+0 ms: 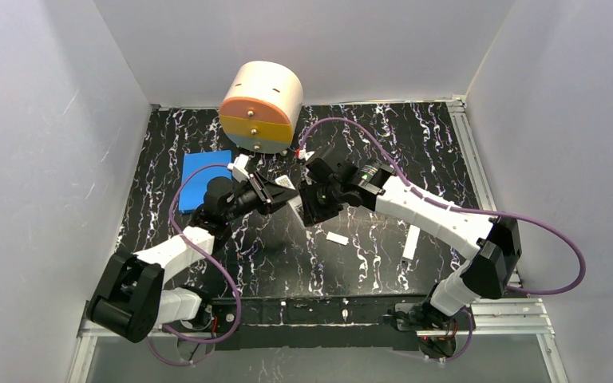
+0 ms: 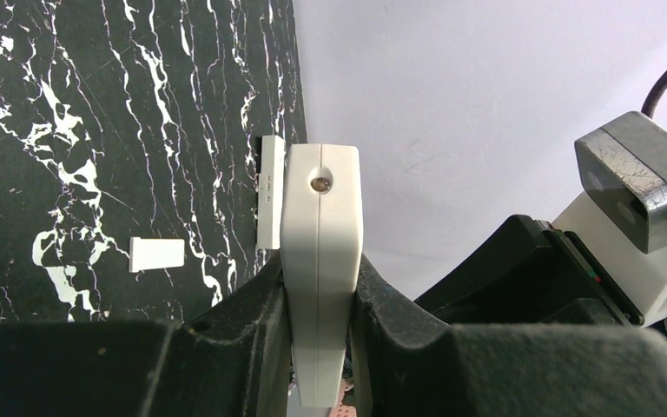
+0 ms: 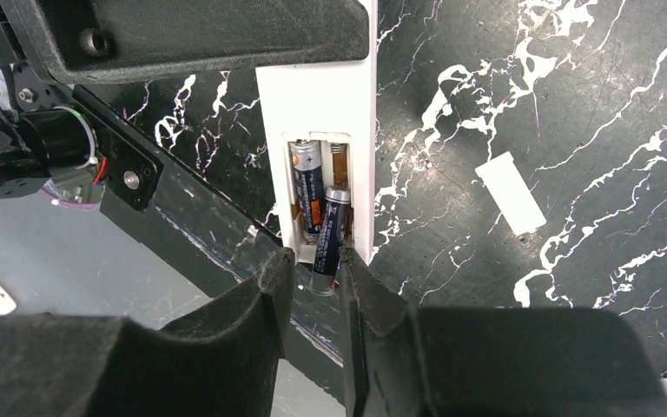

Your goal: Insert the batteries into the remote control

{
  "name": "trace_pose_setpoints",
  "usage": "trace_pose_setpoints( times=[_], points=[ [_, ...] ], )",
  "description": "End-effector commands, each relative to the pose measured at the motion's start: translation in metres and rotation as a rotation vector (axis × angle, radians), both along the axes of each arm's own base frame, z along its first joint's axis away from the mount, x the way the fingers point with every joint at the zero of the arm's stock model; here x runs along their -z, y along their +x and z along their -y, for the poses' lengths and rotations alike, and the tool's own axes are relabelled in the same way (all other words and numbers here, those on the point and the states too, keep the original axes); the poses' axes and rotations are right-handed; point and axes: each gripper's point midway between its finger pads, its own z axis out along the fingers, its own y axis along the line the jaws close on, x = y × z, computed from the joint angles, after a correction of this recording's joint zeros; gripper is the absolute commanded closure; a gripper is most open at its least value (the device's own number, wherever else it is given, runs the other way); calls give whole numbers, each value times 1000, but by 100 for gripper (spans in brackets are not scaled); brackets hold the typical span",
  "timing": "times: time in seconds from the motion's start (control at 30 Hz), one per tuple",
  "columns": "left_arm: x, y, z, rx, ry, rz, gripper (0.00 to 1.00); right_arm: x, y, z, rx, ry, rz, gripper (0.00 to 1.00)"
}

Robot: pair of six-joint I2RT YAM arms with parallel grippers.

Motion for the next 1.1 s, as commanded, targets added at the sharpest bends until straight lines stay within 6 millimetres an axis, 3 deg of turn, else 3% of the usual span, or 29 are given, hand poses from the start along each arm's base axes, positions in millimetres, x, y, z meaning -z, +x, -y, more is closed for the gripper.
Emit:
trace_pose_setpoints(
  times=[0.0, 0.2, 0.47, 0.77, 0.93, 1.07],
  points=[
    [-18, -6, 2, 17, -49, 35, 100, -22, 14, -6, 40, 47, 66, 64],
    [-27, -4, 3, 6, -100, -20, 100, -57, 24, -2, 119, 137, 154, 47],
    [-49, 3, 4, -18, -178, -58, 100, -93, 27, 3, 203, 315, 219, 40],
    [-93, 18, 1, -82, -360, -98, 100, -144, 23, 26, 371, 719, 322, 19],
    [-105, 25, -4, -118, -447, -160, 100, -164, 17, 34, 423, 945, 323, 19],
    [-115, 27, -6, -117, -528, -175, 100, -164, 16, 32, 455, 1035, 273, 19]
  ],
)
